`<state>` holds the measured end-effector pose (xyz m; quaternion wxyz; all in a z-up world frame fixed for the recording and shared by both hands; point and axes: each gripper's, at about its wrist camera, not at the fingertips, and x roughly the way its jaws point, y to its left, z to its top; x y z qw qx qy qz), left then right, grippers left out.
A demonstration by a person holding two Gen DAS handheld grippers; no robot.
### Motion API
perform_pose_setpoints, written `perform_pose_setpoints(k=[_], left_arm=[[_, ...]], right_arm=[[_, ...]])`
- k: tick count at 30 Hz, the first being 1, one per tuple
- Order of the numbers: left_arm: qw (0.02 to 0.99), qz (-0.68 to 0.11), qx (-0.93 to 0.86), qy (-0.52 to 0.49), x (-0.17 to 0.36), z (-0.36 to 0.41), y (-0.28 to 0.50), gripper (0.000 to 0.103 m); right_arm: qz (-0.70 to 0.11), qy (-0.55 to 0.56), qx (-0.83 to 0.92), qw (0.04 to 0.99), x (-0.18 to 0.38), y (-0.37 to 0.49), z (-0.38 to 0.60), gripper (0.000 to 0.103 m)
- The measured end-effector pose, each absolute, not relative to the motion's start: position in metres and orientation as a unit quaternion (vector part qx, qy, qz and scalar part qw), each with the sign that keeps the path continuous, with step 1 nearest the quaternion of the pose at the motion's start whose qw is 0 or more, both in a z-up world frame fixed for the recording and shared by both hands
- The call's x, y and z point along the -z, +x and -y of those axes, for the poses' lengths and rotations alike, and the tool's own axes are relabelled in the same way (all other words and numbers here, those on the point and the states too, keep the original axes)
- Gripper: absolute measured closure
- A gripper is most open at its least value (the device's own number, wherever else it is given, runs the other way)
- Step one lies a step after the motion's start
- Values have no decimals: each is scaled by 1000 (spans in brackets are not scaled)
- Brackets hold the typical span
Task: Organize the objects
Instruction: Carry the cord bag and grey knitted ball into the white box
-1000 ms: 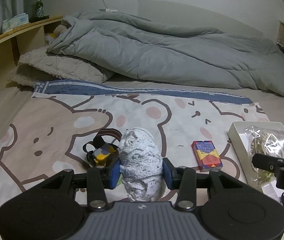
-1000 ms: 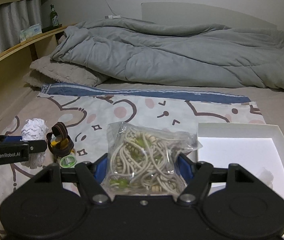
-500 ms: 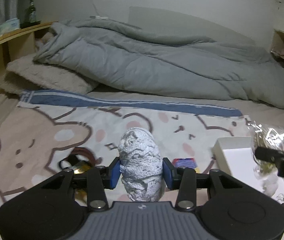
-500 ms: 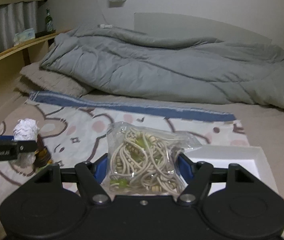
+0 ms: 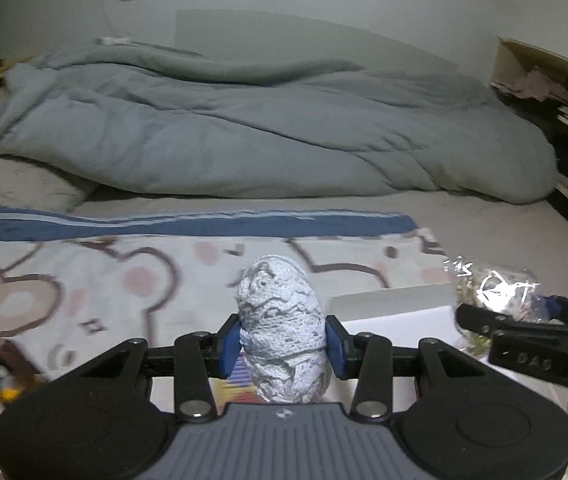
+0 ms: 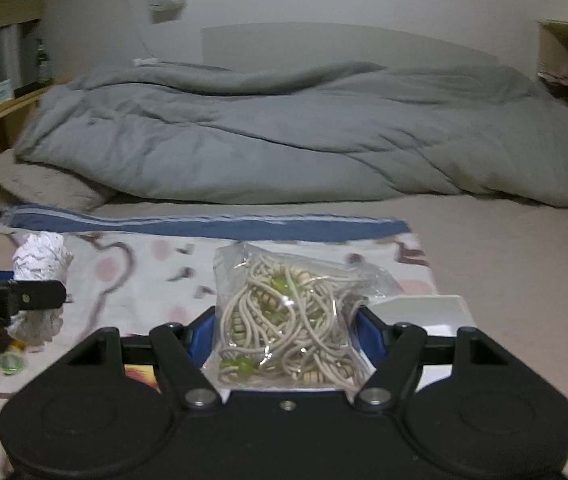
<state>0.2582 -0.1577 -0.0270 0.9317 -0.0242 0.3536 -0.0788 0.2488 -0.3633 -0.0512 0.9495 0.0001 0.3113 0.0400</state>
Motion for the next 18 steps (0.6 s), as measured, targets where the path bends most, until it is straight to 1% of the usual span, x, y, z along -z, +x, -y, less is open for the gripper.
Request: perform_pose_setpoints(k=[9,13,18], left_arm=[[910,-394,123,-36,74,230,292,58],[901,-410,133,-57,95,243,304,58],[893,-428,126,-56,118,249,314,58]], right_arm=[[-337,30,0,941,93,265,422,31],[-344,47,2,938,107,275,431,31],[-351,52,-13,935,121,290,426,31]])
